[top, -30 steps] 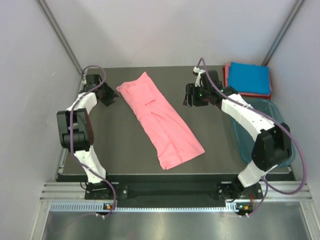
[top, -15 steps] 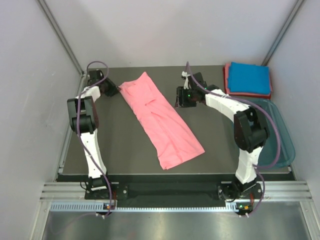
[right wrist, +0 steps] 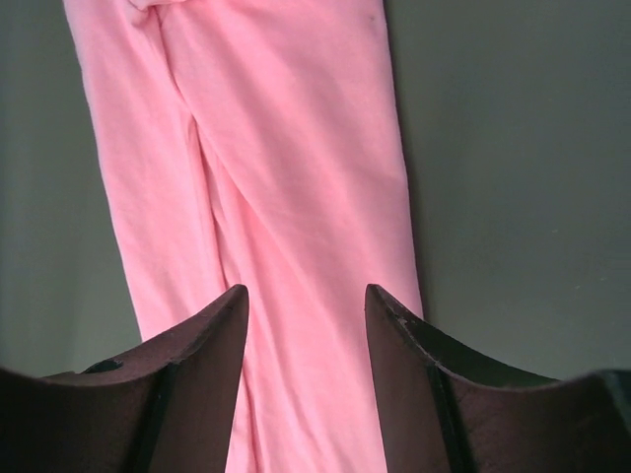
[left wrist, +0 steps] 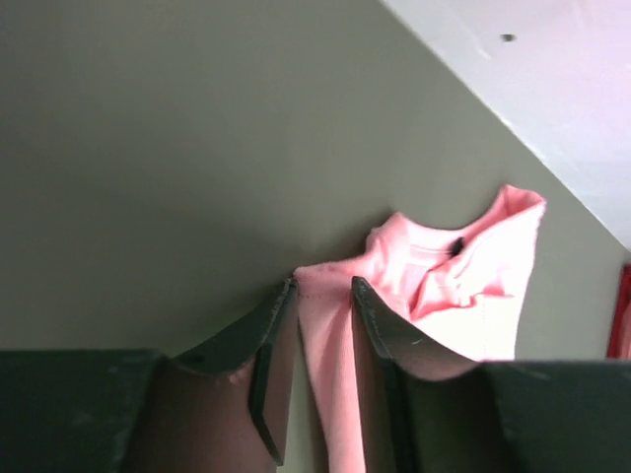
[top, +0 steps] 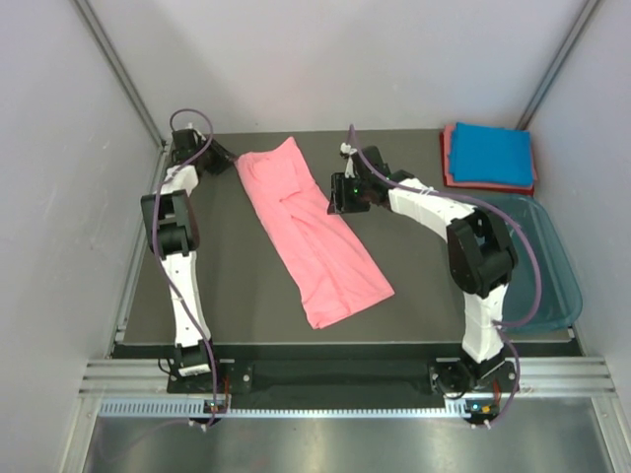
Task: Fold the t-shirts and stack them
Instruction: Fold the tshirt
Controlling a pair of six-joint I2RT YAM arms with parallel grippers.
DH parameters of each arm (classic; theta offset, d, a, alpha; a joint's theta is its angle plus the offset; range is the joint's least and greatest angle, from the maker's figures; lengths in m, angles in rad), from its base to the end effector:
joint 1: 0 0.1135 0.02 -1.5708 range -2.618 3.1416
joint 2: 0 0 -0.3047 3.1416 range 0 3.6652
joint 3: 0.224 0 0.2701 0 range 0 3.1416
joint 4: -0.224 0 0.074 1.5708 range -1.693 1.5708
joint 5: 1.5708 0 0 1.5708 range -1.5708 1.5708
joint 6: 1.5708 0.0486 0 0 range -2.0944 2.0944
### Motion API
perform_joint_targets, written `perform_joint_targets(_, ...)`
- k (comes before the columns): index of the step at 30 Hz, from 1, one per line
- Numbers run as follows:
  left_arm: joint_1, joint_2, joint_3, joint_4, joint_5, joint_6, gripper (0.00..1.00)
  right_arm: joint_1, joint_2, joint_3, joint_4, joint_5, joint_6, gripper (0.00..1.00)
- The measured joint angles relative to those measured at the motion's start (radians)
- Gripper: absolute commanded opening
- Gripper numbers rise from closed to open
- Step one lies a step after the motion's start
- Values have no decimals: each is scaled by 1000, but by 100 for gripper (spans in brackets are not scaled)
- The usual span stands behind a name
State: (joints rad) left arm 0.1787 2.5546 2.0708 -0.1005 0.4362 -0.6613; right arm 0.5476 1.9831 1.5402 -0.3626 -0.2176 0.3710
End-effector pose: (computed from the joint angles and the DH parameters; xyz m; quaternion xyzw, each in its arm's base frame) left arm 0.6268 0.0923 0.1478 -0.2571 0.8270 -0.2955 0.4033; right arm 0.4128 0.2640 0.2464 -0.1217 0.9150 0.2548 0.2881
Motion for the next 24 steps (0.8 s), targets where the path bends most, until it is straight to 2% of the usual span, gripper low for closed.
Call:
perform_joint_targets(8,2,56,82,47,69,2,36,-7,8,0,-9,29,-5,51)
perform_joint_targets(11,6,37,57,40,48,8,43,-14,8,-2,-29,41,-14,52)
perform_joint_targets(14,13,-60,-72,-6,-42,24,48,-29,-5,-29,-51,41,-34,54)
perform_joint_targets(19,26,-264,-219,-137,-220,41,49,-47,-90,-159,-117,53,-86,56)
perform_joint_targets(24,27,-531,-518,-161,-235,32,49,-47,-225,-359,-156,53,-119,57)
